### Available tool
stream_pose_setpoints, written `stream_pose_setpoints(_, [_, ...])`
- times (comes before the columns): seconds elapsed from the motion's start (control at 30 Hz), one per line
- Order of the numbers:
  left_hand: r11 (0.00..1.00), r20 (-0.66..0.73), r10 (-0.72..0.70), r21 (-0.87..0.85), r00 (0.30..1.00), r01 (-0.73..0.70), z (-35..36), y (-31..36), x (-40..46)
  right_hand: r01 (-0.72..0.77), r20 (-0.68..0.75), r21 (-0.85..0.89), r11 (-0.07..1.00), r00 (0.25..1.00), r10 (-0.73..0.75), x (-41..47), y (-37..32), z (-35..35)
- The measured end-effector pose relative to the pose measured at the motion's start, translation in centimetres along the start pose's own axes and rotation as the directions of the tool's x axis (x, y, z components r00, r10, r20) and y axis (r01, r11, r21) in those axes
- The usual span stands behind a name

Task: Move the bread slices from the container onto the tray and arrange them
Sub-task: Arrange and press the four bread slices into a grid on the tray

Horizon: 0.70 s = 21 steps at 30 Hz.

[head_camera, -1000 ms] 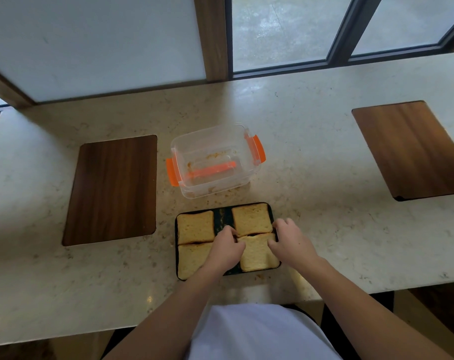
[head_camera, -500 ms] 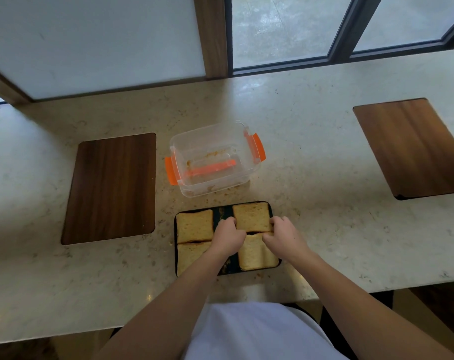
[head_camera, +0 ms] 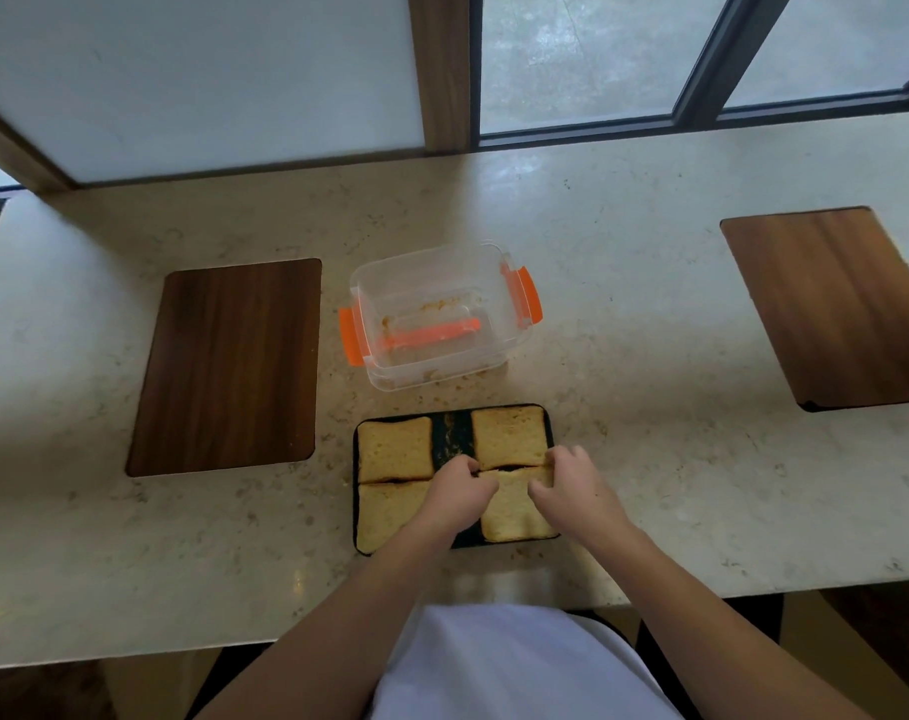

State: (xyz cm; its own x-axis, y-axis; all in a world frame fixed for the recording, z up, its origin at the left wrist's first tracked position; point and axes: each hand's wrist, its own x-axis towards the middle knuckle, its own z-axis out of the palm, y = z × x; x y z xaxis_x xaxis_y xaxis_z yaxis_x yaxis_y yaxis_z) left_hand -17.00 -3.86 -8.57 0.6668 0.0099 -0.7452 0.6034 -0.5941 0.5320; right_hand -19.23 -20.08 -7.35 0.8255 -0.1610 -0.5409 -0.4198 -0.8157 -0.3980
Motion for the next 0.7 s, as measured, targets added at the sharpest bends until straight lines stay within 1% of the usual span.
stream_pose_setpoints(0.07, [0.998,-0.066,0.044,0.050,0.997,-0.040,-1.3,-0.4,-0.3,0.027,-0.058,-0.025,0.999,0.998,-0.029,-0.3,-0.5,0.0])
stream_pose_setpoints(0.13, [0.993,-0.166,0.086,0.090,0.982,-0.071,-3.2,-1.3,-0.5,0.100,-0.070,-0.014,0.995,0.992,-0.101,-0.6,-1.8,0.3])
stream_pose_setpoints(0.2, [0.993,-0.267,0.079,0.106,0.960,-0.052,-5.8,-2.6,-0.6,0.213,-0.013,0.005,0.977,0.977,-0.213,-0.8,-4.2,1.1])
stream_pose_setpoints(0.27, [0.991,-0.340,0.055,0.131,0.939,-0.010,-8.1,-4.0,-0.5,0.266,0.074,0.057,0.962,0.960,-0.270,-0.6,-6.9,2.4])
stream_pose_setpoints(0.33, [0.992,-0.340,0.019,0.127,0.940,0.026,-9.7,-5.0,-0.2,0.247,0.141,0.101,0.964,0.955,-0.259,-0.1,-9.0,3.5])
stream_pose_setpoints(0.4, [0.995,-0.301,-0.024,0.089,0.953,0.054,-10.3,-5.4,0.0,0.187,0.188,0.126,0.974,0.960,-0.208,0.6,-10.4,4.3])
stream_pose_setpoints(0.5, [0.996,-0.283,-0.018,0.076,0.959,0.041,-10.6,-5.6,0.3,0.072,0.264,0.156,0.985,0.958,-0.112,1.3,-11.6,5.1])
stream_pose_setpoints(0.57, [0.998,-0.279,-0.018,0.046,0.960,0.033,-10.7,-5.7,0.5,0.020,0.307,0.173,0.985,0.949,-0.074,1.6,-12.1,5.5])
stream_pose_setpoints(0.7, [1.000,-0.262,-0.013,0.019,0.965,0.019,-11.1,-5.4,0.6,-0.048,0.319,0.244,0.969,0.947,-0.034,1.9,-12.5,6.1])
